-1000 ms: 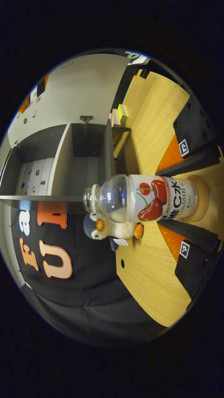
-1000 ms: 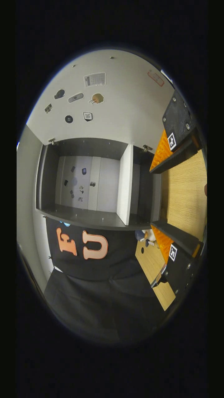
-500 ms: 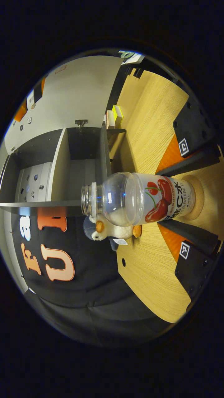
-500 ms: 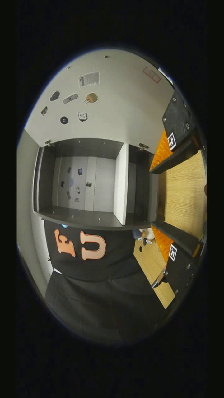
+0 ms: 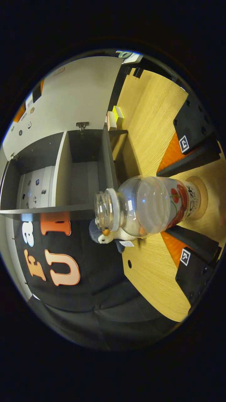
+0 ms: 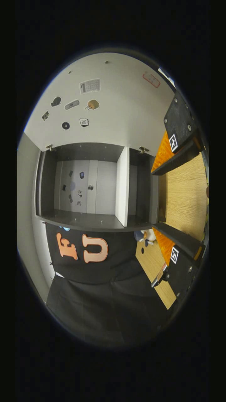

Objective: Open the cabinet door with the right hand, grasp the bottle in the cabinet with the left hand and place it on the coaster, then close the cabinet door with the right hand.

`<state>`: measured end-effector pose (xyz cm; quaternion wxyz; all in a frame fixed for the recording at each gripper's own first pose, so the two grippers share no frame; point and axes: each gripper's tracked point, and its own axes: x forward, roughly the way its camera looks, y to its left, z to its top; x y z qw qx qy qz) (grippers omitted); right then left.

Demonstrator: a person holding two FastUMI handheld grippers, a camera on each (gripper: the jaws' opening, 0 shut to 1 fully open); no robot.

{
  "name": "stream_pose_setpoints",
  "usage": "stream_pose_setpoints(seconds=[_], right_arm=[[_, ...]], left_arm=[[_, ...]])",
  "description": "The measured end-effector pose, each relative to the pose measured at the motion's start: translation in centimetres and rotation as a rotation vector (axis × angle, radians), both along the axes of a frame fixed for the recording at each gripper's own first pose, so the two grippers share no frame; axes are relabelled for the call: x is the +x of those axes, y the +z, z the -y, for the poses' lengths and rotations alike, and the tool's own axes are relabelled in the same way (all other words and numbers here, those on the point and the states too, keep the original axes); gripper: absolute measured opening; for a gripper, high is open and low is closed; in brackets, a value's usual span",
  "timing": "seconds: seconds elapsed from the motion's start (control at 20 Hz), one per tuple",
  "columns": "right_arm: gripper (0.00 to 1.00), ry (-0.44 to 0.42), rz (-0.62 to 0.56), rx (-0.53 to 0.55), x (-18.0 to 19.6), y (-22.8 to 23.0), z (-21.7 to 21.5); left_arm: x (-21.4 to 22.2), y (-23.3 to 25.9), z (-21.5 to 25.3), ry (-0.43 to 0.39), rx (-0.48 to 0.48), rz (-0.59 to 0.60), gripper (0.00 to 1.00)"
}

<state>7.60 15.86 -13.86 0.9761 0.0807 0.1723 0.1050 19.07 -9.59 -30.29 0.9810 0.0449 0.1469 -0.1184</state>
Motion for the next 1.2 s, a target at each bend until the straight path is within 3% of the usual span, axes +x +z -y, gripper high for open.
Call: stream_pose_setpoints(seconds=[0.35,0.6,0.9,0.95,1.15,1.2], right_arm=[[0.94,0.003,0.020,-0.001,-0.8,1.1,0.4],[0.94,-0.022,0.057,0.009,-1.4,2.8,1.9],[0.93,-0.082,0.109,0.020,-3.1,5.6,6.6],[0.97,-0.093,0.114,0.023,-3.5,5.9,7.6],[0.93,-0.137,0.127,0.016,-5.1,6.9,11.8],[0.97,-0.146,0.134,0.013,-5.5,7.2,12.7]], left_arm=[[0.9,2.1,-0.6,0.037,0.001,0.028,0.96],[1.6,6.2,-0.4,0.046,-0.035,0.077,0.96],[1.3,12.0,0.0,0.063,-0.061,0.141,0.96],[1.1,13.4,0.3,0.066,-0.070,0.159,0.95],[0.2,18.0,1.0,0.082,-0.084,0.199,0.96],[-0.1,19.2,1.3,0.088,-0.097,0.204,0.94]])
